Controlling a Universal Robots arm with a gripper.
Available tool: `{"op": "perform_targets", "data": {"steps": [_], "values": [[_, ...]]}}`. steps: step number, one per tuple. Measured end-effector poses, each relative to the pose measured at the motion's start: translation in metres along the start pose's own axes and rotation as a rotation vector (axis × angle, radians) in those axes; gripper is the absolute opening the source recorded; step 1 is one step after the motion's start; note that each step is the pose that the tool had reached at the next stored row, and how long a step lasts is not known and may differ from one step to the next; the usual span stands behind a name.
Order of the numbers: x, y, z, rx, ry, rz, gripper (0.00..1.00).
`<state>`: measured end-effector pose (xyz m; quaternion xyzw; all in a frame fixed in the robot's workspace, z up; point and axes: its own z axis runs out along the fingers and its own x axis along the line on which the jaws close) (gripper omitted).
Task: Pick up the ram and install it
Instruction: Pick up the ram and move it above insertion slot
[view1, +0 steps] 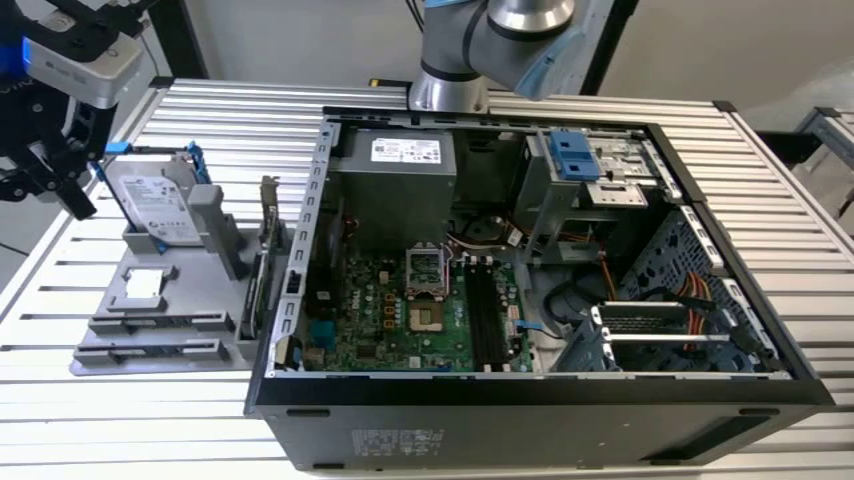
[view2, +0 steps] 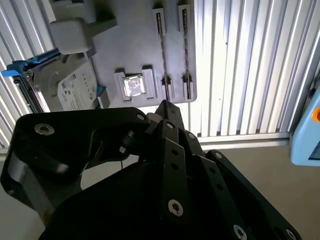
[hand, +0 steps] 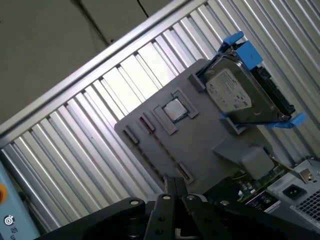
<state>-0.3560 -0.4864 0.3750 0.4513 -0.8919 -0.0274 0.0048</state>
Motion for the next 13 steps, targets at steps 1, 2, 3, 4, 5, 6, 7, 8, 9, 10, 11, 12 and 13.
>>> {"op": "perform_targets", "data": {"steps": [1, 2, 3, 4, 5, 6, 7, 8, 9, 10, 11, 12, 13], "values": [[0.0, 0.0, 0.0, 0.0003, 0.0009, -0.005, 0.0], [0.0, 0.0, 0.0, 0.0007, 0.0017, -0.01, 0.0], [0.0, 0.0, -0.0001, 0.0008, 0.0025, -0.015, 0.0], [0.0, 0.0, -0.0001, 0.0009, 0.0029, -0.021, 0.0], [0.0, 0.0, 0.0, 0.0008, 0.0032, -0.026, 0.0], [0.0, 0.0, 0.0, 0.0007, 0.0035, -0.032, 0.0], [0.0, 0.0, 0.0, 0.0006, 0.0038, -0.039, 0.0], [0.0, 0.0, 0.0, 0.0006, 0.0041, -0.044, 0.0], [0.0, 0.0, 0.0, 0.0004, 0.0045, -0.049, 0.0], [0.0, 0.0, 0.0, 0.0003, 0.0048, -0.054, 0.0], [-0.0001, 0.0, 0.0, 0.0002, 0.005, -0.058, 0.0], [0.0, 0.0, 0.0, 0.0002, 0.0052, -0.061, 0.0], [0.0, 0.0, 0.0, 0.0001, 0.0054, -0.065, 0.0]]}}
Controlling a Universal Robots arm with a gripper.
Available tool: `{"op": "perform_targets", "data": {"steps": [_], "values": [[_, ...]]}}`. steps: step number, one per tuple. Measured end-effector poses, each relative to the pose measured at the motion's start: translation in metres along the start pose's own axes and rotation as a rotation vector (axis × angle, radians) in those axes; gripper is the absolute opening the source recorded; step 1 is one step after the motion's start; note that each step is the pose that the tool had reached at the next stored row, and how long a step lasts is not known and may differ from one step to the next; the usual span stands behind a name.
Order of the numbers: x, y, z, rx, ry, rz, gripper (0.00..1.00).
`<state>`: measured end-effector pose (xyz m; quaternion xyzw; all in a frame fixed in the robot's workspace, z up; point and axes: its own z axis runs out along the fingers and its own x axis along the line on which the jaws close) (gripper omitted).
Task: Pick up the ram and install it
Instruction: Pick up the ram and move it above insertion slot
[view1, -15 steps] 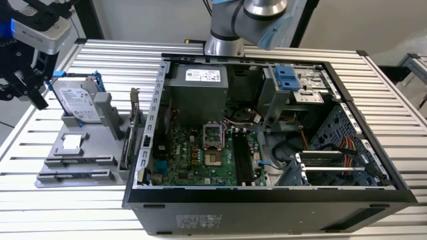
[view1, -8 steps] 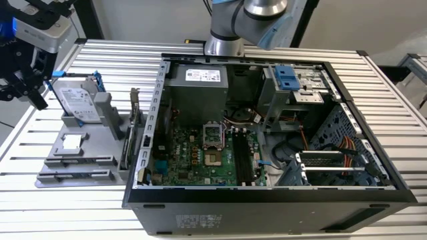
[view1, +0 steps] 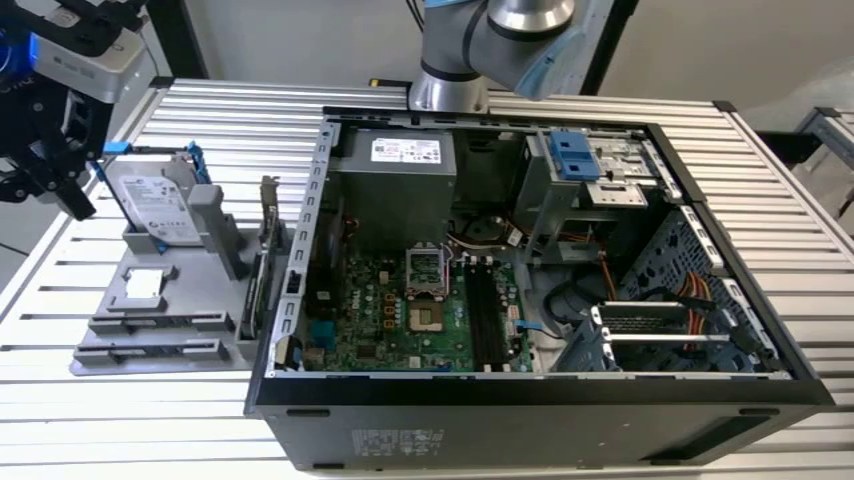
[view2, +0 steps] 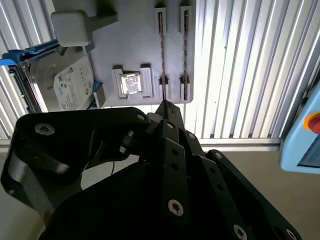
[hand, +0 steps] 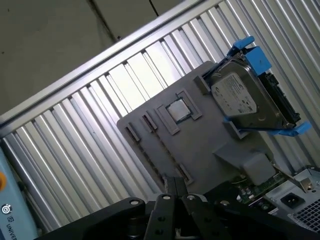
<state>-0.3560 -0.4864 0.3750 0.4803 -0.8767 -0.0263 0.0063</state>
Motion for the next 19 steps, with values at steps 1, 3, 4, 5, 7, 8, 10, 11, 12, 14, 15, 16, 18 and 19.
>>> {"op": "perform_targets", "data": {"steps": [1, 3, 4, 5, 7, 8, 10, 11, 12, 14, 15, 16, 18, 19], "values": [[0.0, -0.0001, 0.0, 0.0005, 0.0, -0.005, 0.0], [-0.0001, -0.0001, 0.0, 0.0036, -0.0011, -0.015, 0.0], [-0.0001, -0.0001, 0.0, 0.0058, -0.0014, -0.02, 0.0], [-0.0001, -0.0001, 0.0, 0.0081, -0.0016, -0.026, 0.0], [0.0, -0.0001, 0.0, 0.0117, -0.0012, -0.039, 0.0], [0.0, -0.0001, 0.0, 0.0127, -0.0009, -0.047, 0.0], [0.0, -0.0001, 0.0, 0.0152, -0.0009, -0.07, 0.0], [0.0, -0.0001, 0.0, 0.0167, -0.001, -0.082, 0.0], [0.0, -0.0001, -0.0001, 0.0184, -0.0012, -0.095, 0.0], [0.0, -0.0001, 0.0, 0.0198, -0.0004, -0.118, 0.0], [0.0, -0.0001, 0.0001, 0.0203, 0.0003, -0.131, 0.0], [0.0, -0.0001, 0.0001, 0.0207, 0.0012, -0.142, 0.0], [0.0, -0.0001, 0.0, 0.0211, 0.0039, -0.168, 0.0], [0.0, -0.0001, 0.0, 0.0212, 0.0051, -0.182, 0.0]]}}
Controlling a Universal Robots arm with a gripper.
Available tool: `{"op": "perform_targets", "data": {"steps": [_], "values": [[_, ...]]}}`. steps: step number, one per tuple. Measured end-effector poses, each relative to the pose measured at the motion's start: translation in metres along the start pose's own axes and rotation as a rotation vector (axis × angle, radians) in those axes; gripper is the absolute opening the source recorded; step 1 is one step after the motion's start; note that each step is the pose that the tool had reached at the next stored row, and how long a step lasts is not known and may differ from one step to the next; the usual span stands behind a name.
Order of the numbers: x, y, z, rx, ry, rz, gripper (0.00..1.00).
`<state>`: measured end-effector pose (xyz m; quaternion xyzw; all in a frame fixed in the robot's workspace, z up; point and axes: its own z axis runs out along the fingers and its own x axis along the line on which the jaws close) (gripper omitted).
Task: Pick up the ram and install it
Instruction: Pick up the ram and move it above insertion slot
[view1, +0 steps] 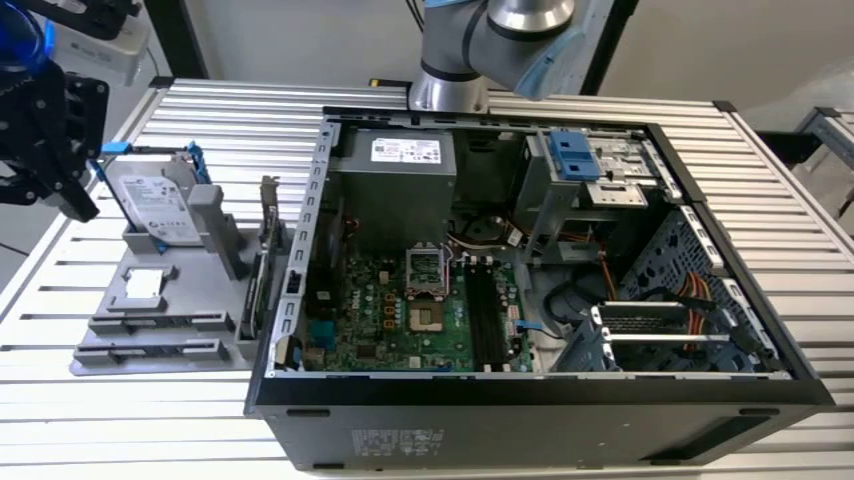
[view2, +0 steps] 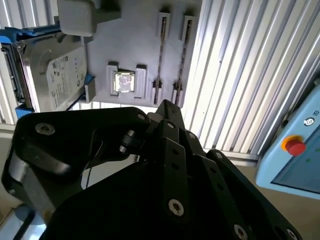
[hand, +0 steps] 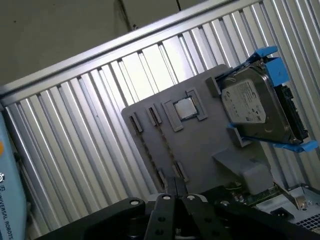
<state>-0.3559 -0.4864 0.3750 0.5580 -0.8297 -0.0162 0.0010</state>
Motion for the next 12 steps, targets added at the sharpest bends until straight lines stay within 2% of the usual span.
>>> {"op": "perform_targets", "data": {"steps": [7, 12], "values": [[0.0, 0.0, 0.0, -0.0011, 0.0042, -0.109, 0.0], [0.0, 0.0, 0.0, -0.0021, 0.0058, -0.164, 0.0]]}}
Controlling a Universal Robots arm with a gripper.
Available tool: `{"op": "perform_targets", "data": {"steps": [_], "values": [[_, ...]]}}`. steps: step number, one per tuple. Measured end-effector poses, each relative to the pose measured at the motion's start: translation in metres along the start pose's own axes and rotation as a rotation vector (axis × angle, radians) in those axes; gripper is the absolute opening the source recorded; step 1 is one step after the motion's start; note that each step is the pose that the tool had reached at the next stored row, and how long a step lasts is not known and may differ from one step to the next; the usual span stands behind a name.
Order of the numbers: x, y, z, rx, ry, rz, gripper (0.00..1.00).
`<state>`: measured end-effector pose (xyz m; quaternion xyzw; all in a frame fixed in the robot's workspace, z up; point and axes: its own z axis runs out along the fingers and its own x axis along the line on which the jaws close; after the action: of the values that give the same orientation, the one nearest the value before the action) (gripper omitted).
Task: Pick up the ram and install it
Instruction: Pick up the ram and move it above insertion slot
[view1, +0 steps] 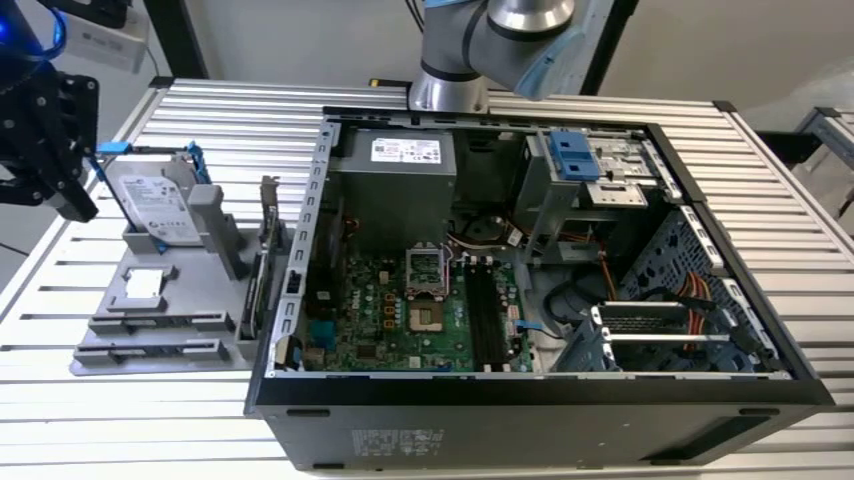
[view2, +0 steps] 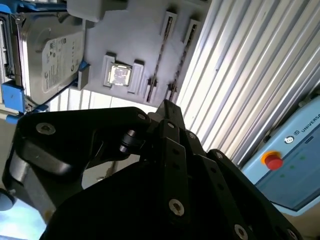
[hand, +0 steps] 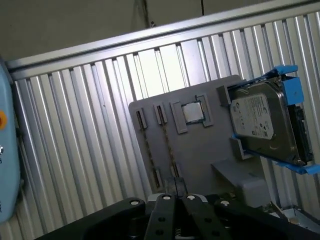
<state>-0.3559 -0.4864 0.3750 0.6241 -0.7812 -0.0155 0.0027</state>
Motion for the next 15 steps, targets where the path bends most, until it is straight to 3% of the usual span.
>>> {"op": "perform_targets", "data": {"steps": [15], "values": [[0.0, 0.0, 0.0, -0.003, 0.0056, -0.203, 0.0]]}}
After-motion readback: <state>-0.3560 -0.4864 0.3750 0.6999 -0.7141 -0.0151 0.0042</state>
